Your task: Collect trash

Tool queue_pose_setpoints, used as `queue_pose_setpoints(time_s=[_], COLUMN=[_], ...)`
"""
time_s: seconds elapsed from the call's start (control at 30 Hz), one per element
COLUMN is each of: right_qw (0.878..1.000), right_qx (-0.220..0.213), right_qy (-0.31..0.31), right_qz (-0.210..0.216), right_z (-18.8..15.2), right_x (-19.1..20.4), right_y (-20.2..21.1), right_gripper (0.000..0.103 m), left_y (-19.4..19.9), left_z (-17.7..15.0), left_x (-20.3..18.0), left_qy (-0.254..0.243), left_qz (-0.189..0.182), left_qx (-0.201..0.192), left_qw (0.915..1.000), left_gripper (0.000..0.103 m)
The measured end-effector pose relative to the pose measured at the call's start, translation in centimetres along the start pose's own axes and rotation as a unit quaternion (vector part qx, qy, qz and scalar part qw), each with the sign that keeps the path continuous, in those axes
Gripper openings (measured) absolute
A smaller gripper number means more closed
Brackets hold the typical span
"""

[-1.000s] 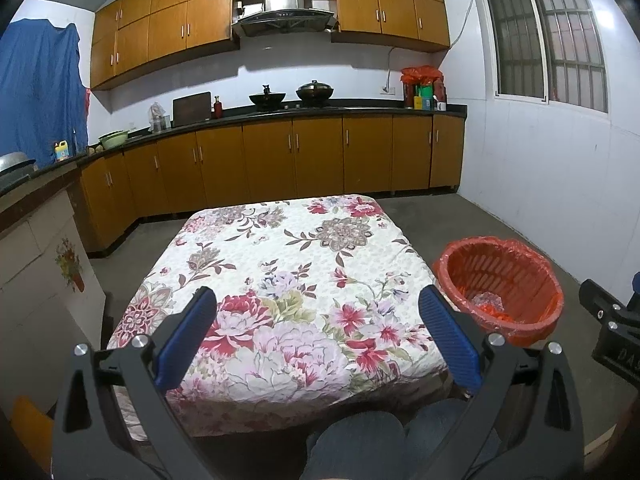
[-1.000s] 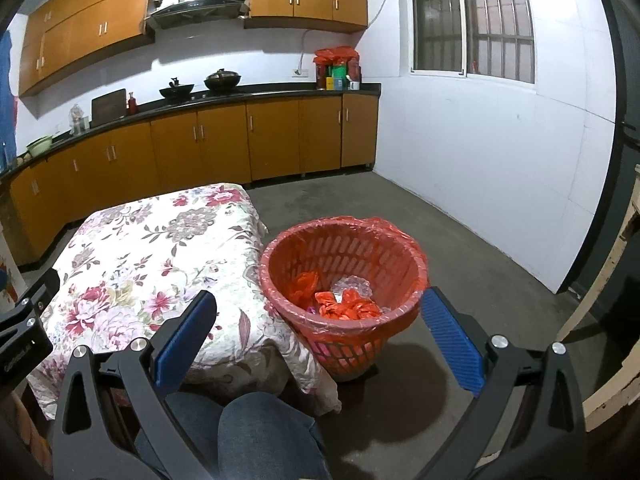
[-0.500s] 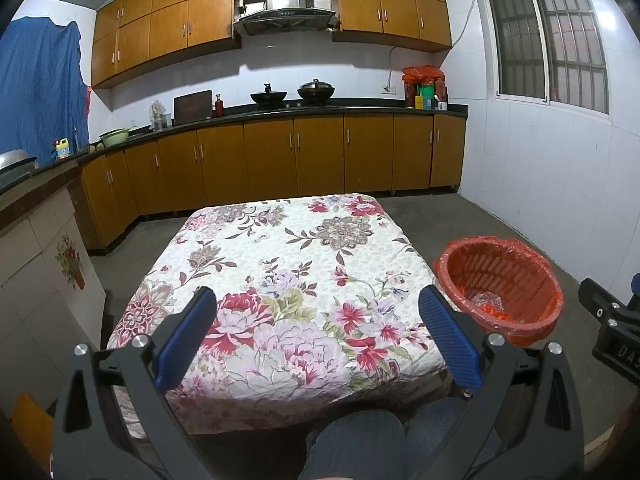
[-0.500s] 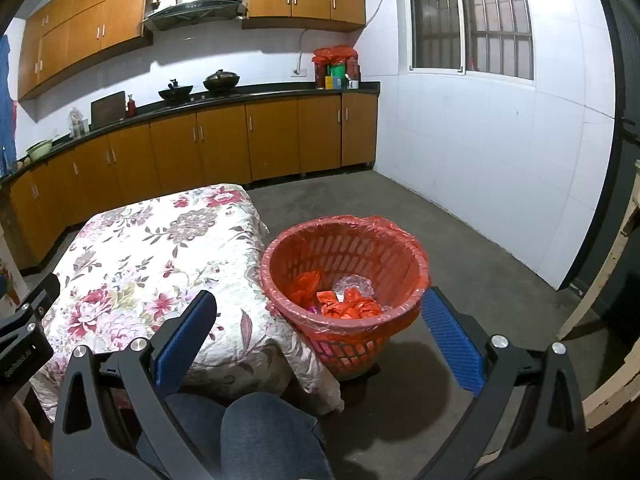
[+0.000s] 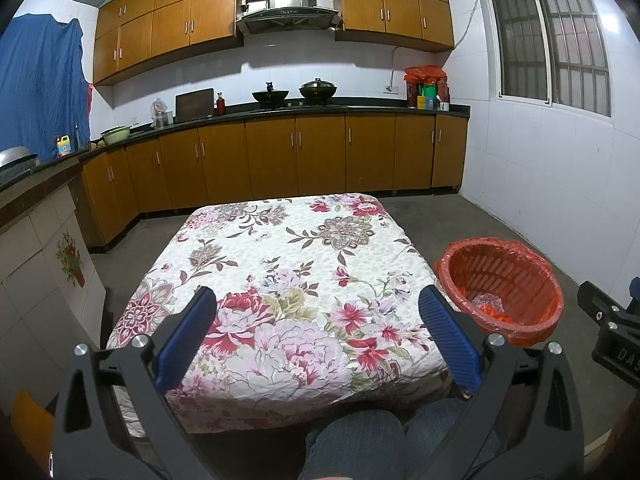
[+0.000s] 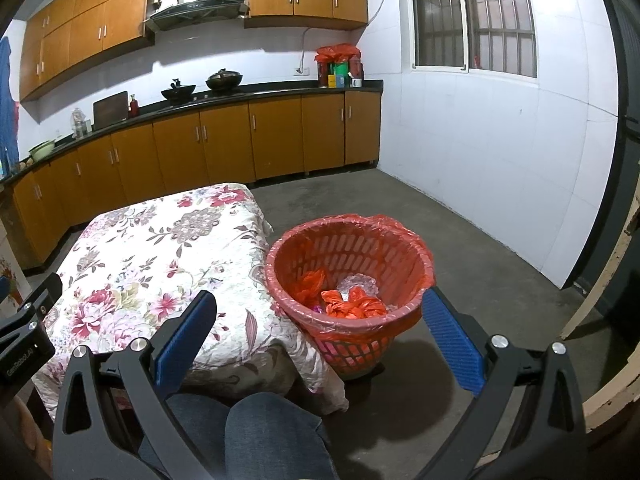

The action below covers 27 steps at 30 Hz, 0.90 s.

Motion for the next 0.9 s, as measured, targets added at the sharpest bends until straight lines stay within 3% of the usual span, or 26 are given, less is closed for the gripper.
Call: queue_pose_setpoints(time_s=[0.9], right_qw=[1.0], right_qx=[0.005], right_qy=[-0.002], right_qz=[-0.001], right_z=[-0.29], right_x=[-0.15], right_y=[-0.49], right_gripper=[0.101], left_y=[-0.34], left_z=[-0.5], left_x=[-0.22], left_qy=[0.003], left_qz=[0.0], left_qx=[0.009], left_qw=[1.0], left_gripper=[0.099])
Point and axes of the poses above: each gripper's, at about its wrist camera, not at the fingertips, and y roughly against the way its jaws point, x to its left, z to its top, the point moved 10 cm from there along -y, roughly the way its jaws point, and after that the axes turned 1 degree about -y, right-handed, at the moved point
